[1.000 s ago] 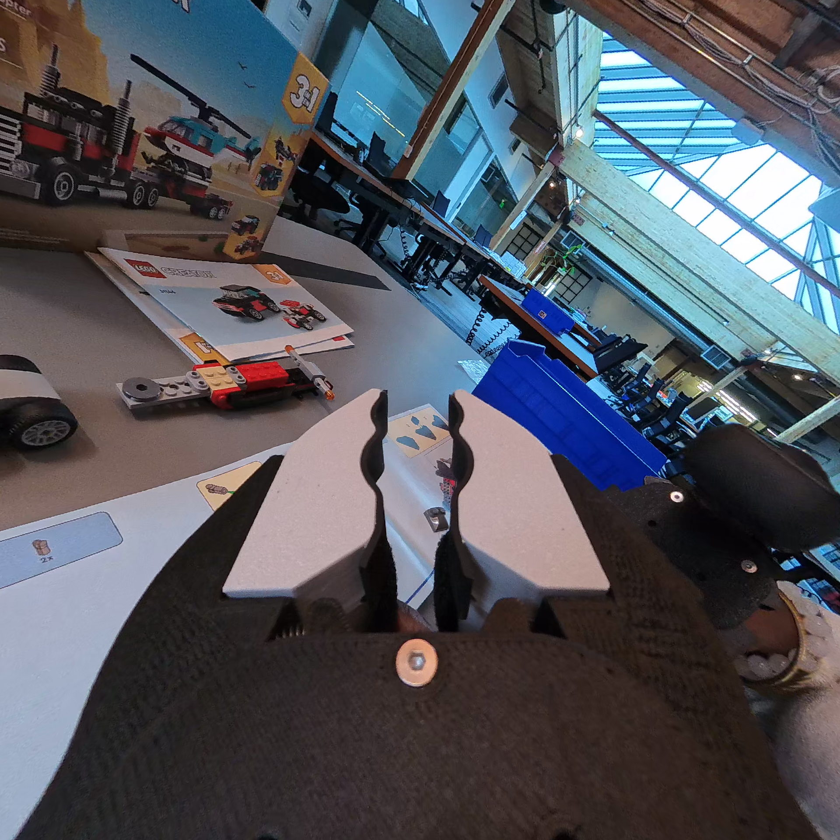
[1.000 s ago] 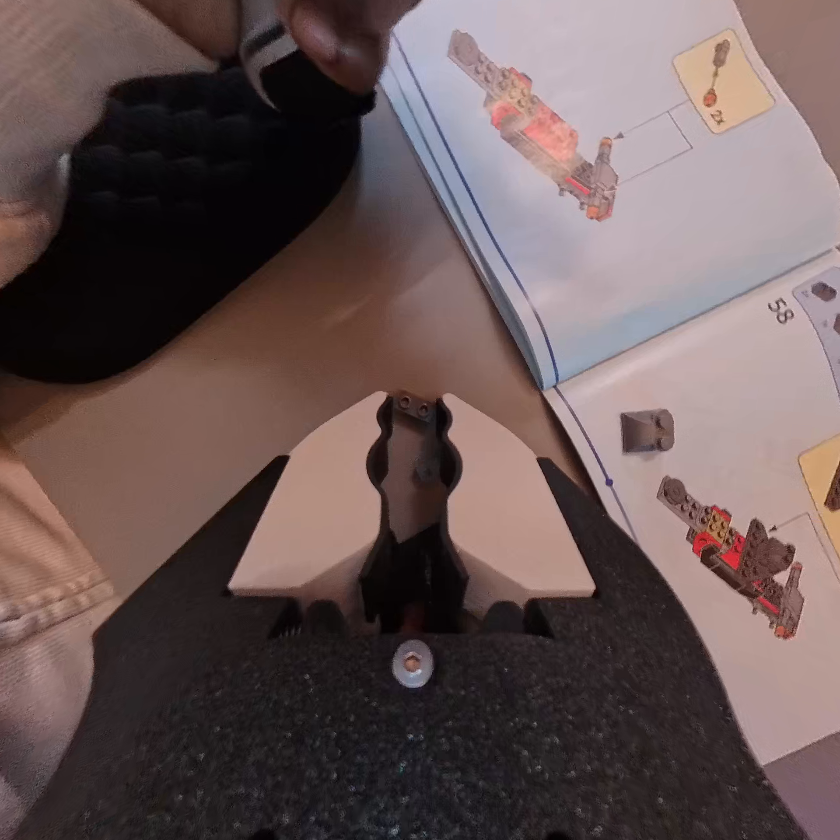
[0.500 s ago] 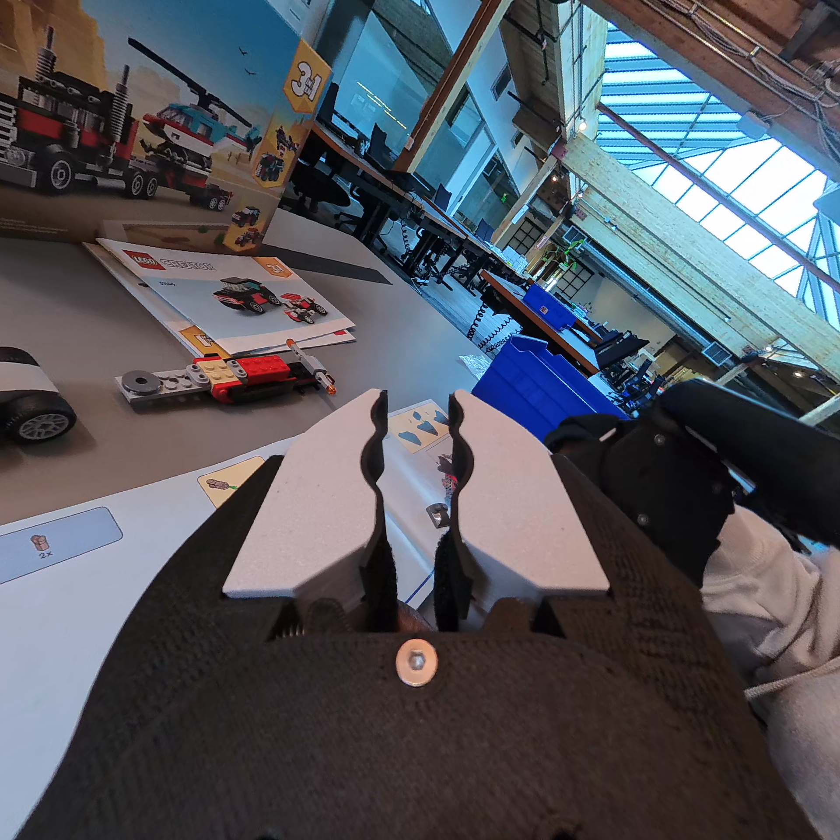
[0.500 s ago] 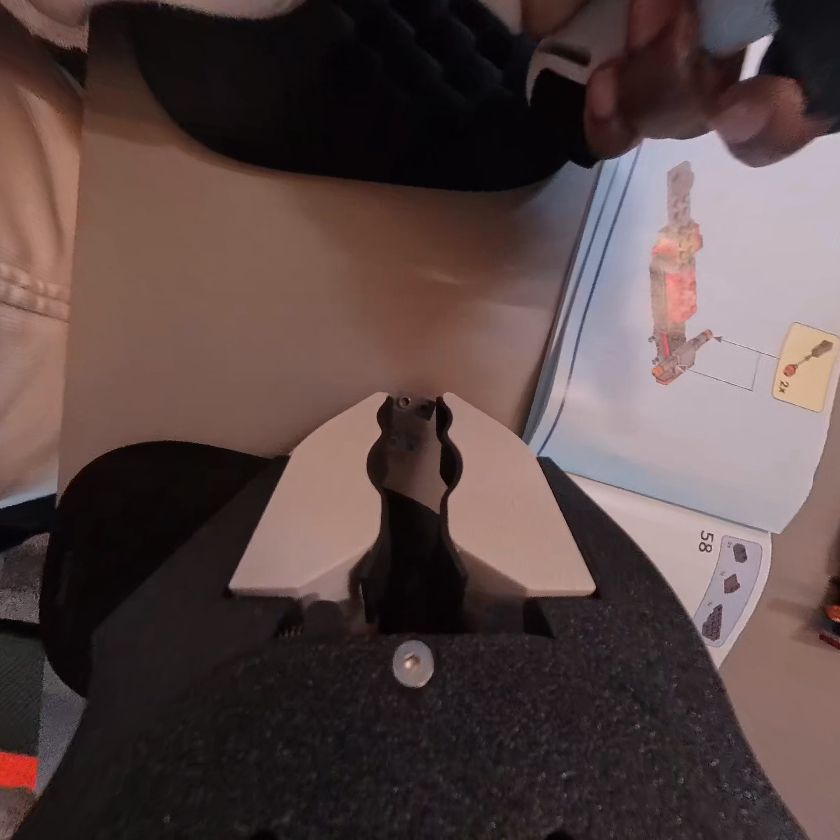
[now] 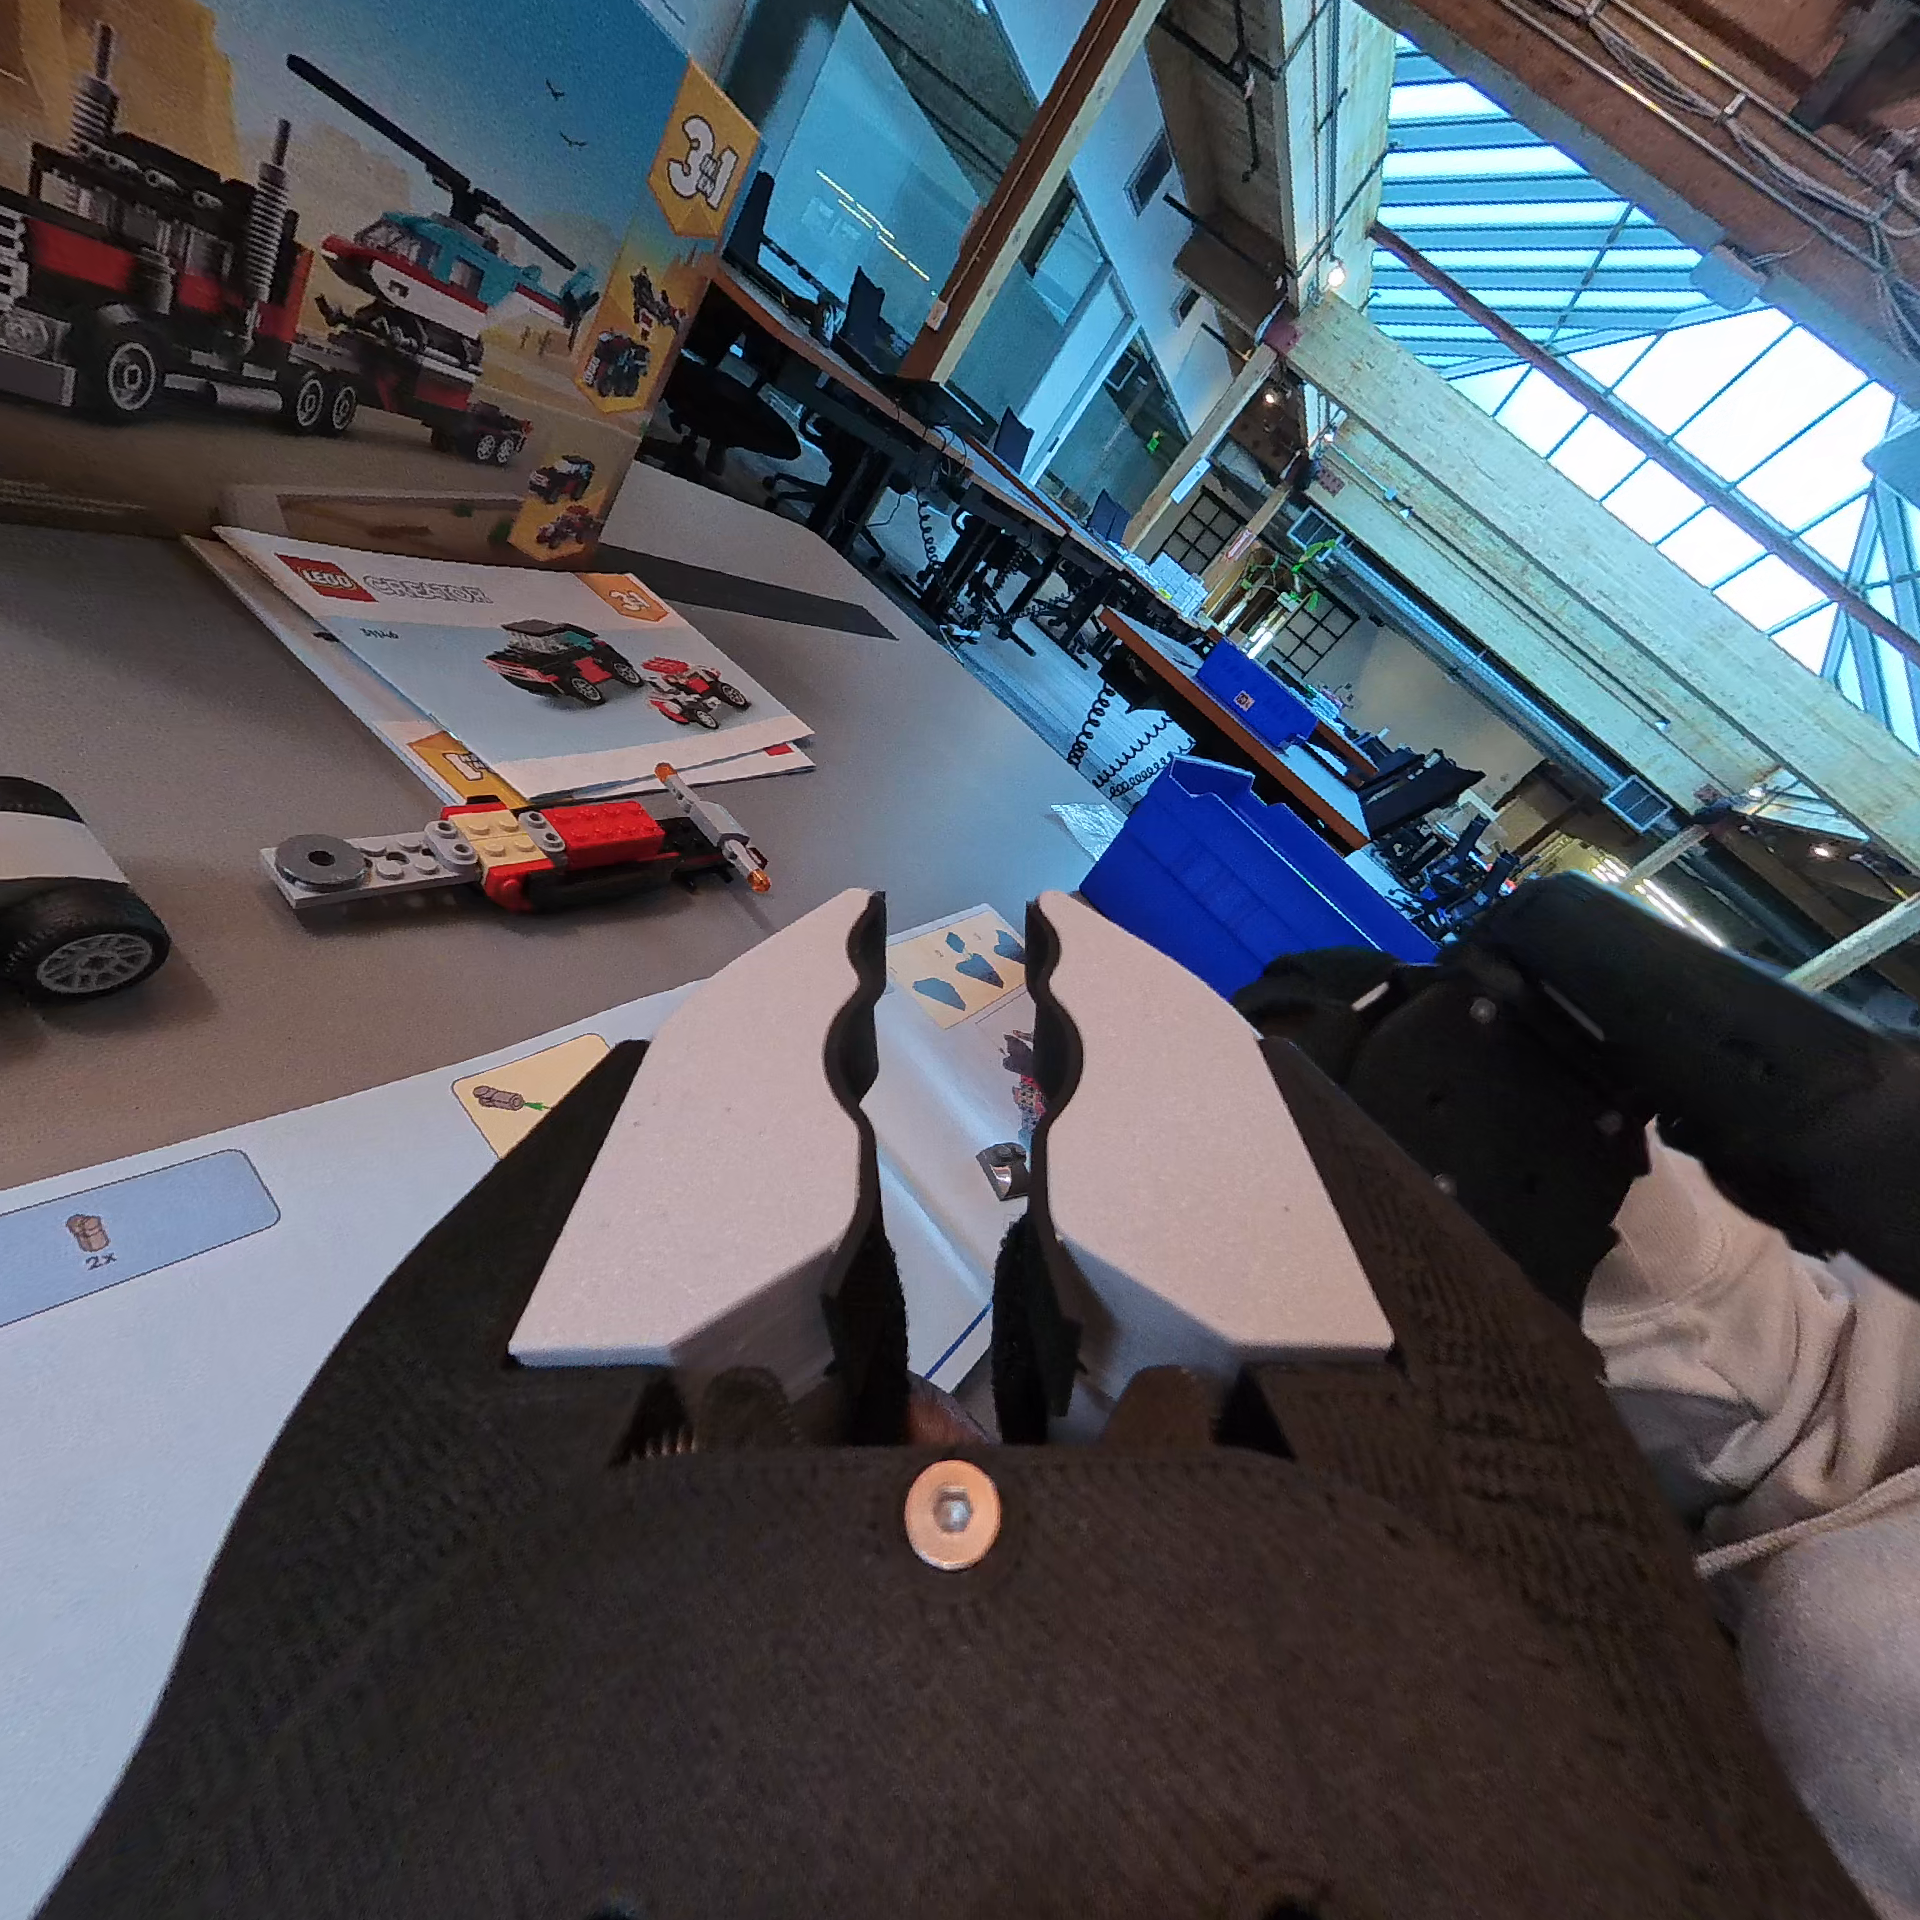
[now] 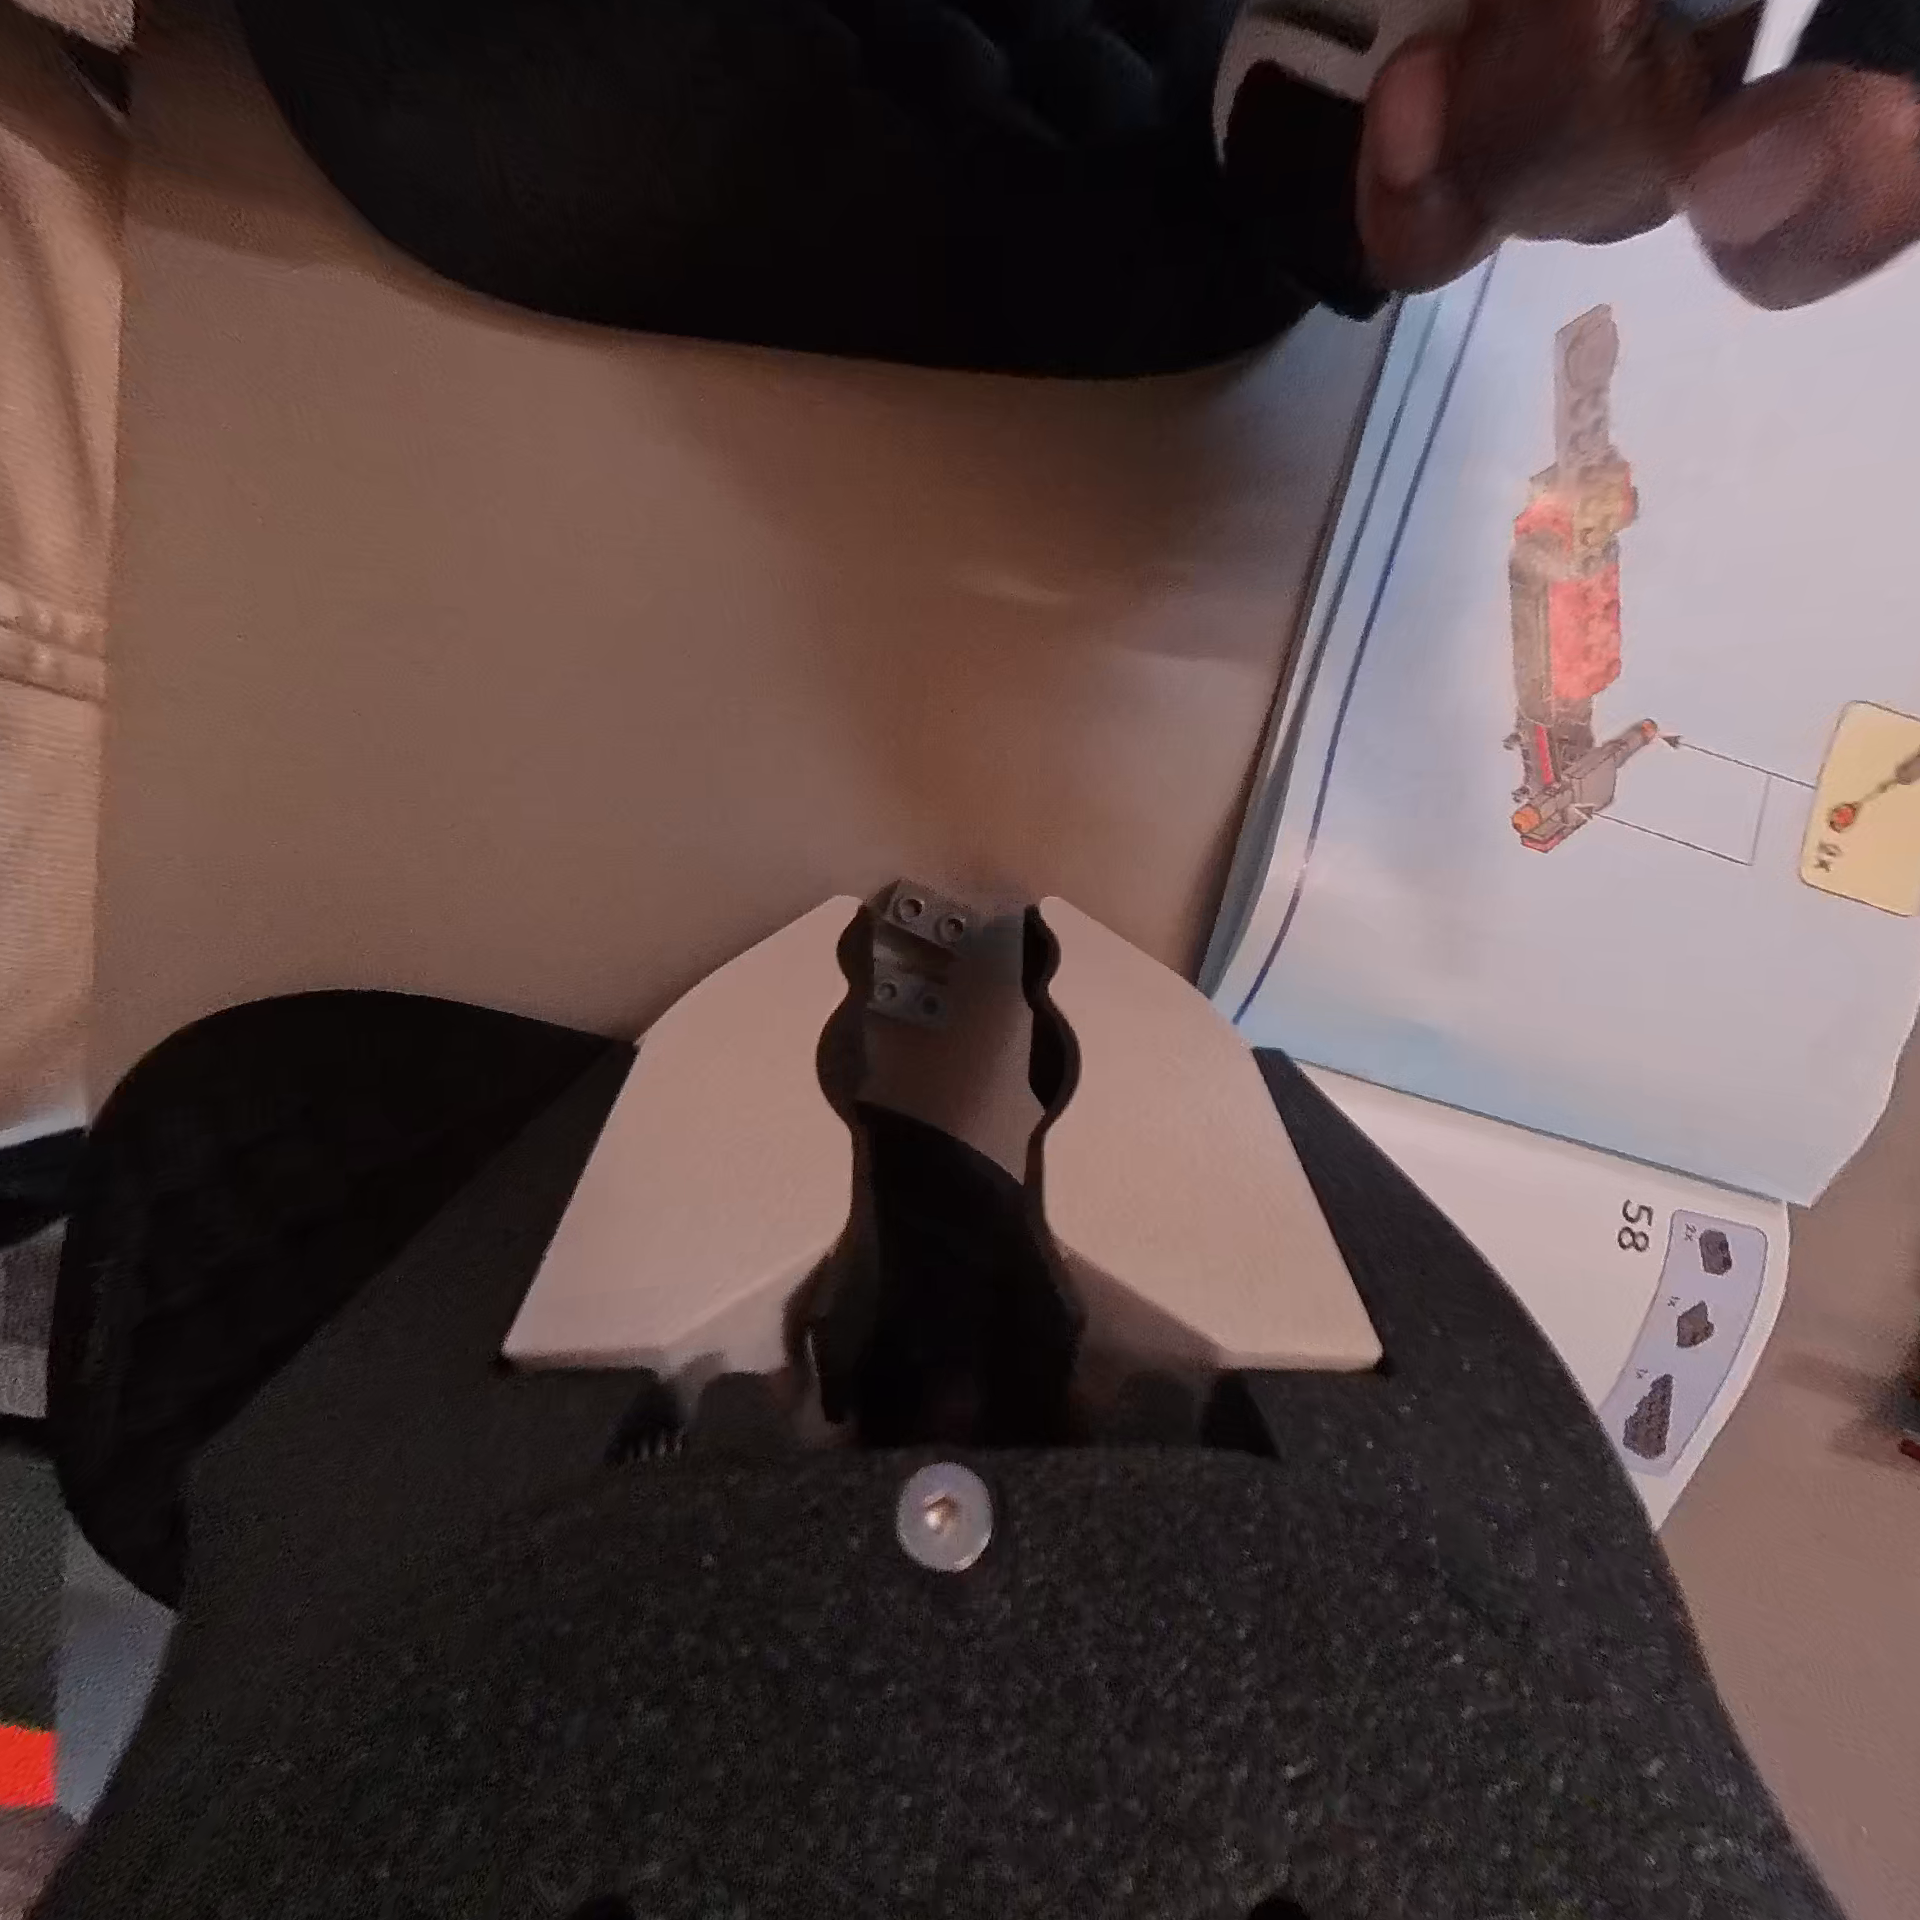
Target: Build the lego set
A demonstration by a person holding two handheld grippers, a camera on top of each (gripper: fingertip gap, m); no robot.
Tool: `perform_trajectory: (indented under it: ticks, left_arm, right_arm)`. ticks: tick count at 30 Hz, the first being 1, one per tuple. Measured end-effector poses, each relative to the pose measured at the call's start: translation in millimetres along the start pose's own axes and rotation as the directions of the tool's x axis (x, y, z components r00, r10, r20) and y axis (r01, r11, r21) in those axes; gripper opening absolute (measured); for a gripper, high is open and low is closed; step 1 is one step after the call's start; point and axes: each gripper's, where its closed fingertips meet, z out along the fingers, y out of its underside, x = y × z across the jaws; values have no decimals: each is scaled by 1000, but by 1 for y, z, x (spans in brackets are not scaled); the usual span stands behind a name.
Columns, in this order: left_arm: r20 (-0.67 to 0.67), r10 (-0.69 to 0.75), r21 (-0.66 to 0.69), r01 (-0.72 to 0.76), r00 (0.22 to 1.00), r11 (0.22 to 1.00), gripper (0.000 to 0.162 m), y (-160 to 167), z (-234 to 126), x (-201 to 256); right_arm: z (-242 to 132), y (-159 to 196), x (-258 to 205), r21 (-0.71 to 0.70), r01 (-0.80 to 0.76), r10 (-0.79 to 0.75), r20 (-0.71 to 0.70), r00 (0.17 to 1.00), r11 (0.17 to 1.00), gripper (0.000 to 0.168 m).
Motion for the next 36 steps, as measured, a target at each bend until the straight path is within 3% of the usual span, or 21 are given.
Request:
perform_trajectory:
  ticks: [1, 6, 11, 14, 17, 18, 19, 20, 21, 25, 27, 29, 30, 31, 32, 34, 36]
  left_arm:
    - [1, 0, 0, 0, 1000, 1000, 25, 0, 0, 0]
    - [-3, 6, -2, -6, 1000, 1000, 25, 0, 0, 1]
    - [-19, 14, -22, -15, 1000, 1000, 26, 4, 3, 5]
    - [-27, 47, -38, -48, 999, 998, 25, 7, 5, 8]
    - [-22, 102, -55, -103, 995, 993, 25, 10, 6, 9]
    - [-30, 118, -59, -120, 993, 991, 25, 11, 7, 11]
    - [-38, 134, -63, -136, 990, 989, 25, 12, 8, 12]
    - [-46, 154, -67, -157, 987, 985, 18, 13, 9, 14]
    - [-55, 185, -68, -189, 981, 980, 1, 14, 8, 16]
    - [-9, 384, -39, -384, 923, 923, 1, 9, 8, 20]
    - [-20, 410, -25, -410, 912, 912, 1, 9, 8, 25]
    - [-25, 377, -25, -378, 926, 926, 16, 8, 9, 24]
    - [-22, 349, -15, -349, 937, 937, 32, 6, 9, 23]
    - [-9, 318, 3, -318, 948, 948, 47, 2, 9, 21]
    - [15, 290, 32, -291, 957, 956, 63, -2, 8, 17]
    - [60, 263, 103, -268, 963, 958, 87, -13, 5, 12]
    - [85, 271, 142, -281, 959, 949, 93, -20, 2, 11]
  right_arm:
    - [-5, -2, 0, 23, -11, 12, -12, 1000, 1000, 29]
    - [-82, -19, 25, 343, -136, 232, -257, 938, 930, 39]
    - [-193, 4, 42, 673, -145, 573, -474, 669, 726, 49]
    - [-215, 29, 38, 723, -174, 675, -492, 550, 669, 57]
    - [-214, 47, 32, 725, -210, 708, -494, 506, 656, 58]
    - [-213, 50, 30, 729, -214, 714, -490, 500, 650, 53]
    - [-213, 51, 25, 727, -214, 710, -487, 508, 652, 18]
    - [-215, 51, 21, 731, -209, 705, -476, 525, 649, 0]
    - [-217, 50, 16, 739, -217, 710, -455, 538, 638, 0]
    - [-253, 64, 5, 769, -170, 741, -492, 458, 616, 2]
    - [-276, 84, -3, 766, -170, 760, -531, 375, 619, 20]
    - [-299, 116, -13, 747, -211, 773, -583, 251, 631, 48]
    - [-311, 135, -21, 735, -243, 774, -609, 173, 633, 47]
    - [-323, 152, -32, 723, -274, 767, -634, 101, 634, 15]
    - [-334, 163, -43, 723, -274, 760, -648, 50, 634, 1]
    - [-348, 175, -63, 744, -238, 766, -643, 0, 624, 1]
    - [-352, 190, -77, 761, -232, 774, -631, -54, 605, 5]
